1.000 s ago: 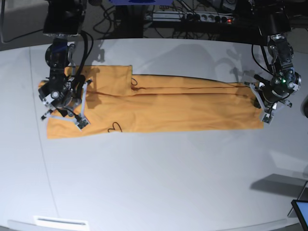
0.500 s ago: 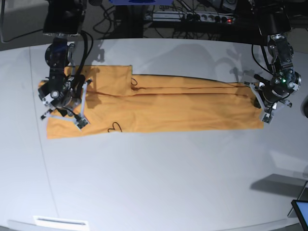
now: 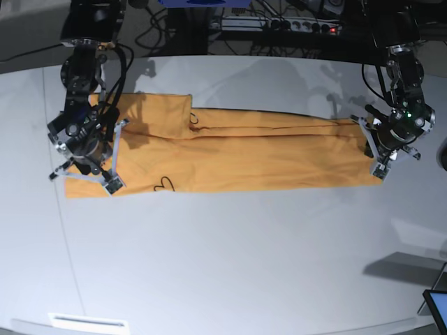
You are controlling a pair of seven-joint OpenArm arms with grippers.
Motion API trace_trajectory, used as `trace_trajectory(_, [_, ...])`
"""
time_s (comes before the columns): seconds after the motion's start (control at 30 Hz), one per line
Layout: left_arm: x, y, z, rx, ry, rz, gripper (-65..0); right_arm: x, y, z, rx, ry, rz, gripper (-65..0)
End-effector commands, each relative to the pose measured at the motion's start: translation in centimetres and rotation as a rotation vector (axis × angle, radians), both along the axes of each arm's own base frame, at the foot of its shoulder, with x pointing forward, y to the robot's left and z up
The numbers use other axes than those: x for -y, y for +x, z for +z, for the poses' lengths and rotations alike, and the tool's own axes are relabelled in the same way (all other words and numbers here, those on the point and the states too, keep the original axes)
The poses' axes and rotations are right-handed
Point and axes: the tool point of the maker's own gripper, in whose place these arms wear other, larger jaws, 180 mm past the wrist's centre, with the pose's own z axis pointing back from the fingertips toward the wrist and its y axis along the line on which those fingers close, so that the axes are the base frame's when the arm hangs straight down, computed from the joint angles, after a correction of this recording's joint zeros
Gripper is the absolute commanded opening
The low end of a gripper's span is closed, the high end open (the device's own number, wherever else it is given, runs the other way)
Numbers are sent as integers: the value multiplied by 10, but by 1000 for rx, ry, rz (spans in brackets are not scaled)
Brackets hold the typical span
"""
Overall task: Fold the T-shirt properly
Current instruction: 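Pull the strip ends apart with both grippers to straighten it, then regrasp the hem end with the left gripper and lift it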
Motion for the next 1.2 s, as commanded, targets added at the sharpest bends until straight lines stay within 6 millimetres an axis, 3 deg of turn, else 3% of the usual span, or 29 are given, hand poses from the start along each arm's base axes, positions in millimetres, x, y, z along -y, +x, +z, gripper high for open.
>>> trace_trajectory(0.0, [-5, 12, 22, 66, 20, -9, -650, 0, 9, 12, 45, -2, 3, -650])
trace_trajectory(0.27, [-55, 7, 88, 206, 112, 144, -650, -1, 11, 13, 52, 2, 6, -650])
trace_trajectory(0.37, [-75, -10, 92, 184, 125, 220, -642, 1, 11, 13, 53, 2, 2, -650])
trace_trajectory(0.43, [-86, -20, 94, 184, 90, 275, -581, 1, 11, 14, 56, 1, 2, -650])
trace_trajectory(0.6, [-117, -46, 96, 174, -18, 422, -260, 2, 14, 28, 101, -5, 1, -650])
trace_trajectory(0.7, [-124, -53, 86, 154, -84, 437, -76, 3, 15, 36, 122, -12, -3, -649])
trace_trajectory(0.77, [-124, -55, 82, 143, -128, 427, -13, 4, 15, 37, 123, -14, -3, -649])
trace_trajectory(0.97, [-124, -62, 59, 107, -232, 466, -57, 9, 9, 32, 110, -29, -1, -649])
trace_trajectory(1.17, [-122, -63, 52, 98, -260, 480, -69, 10, 2, 26, 91, -29, 1, -650])
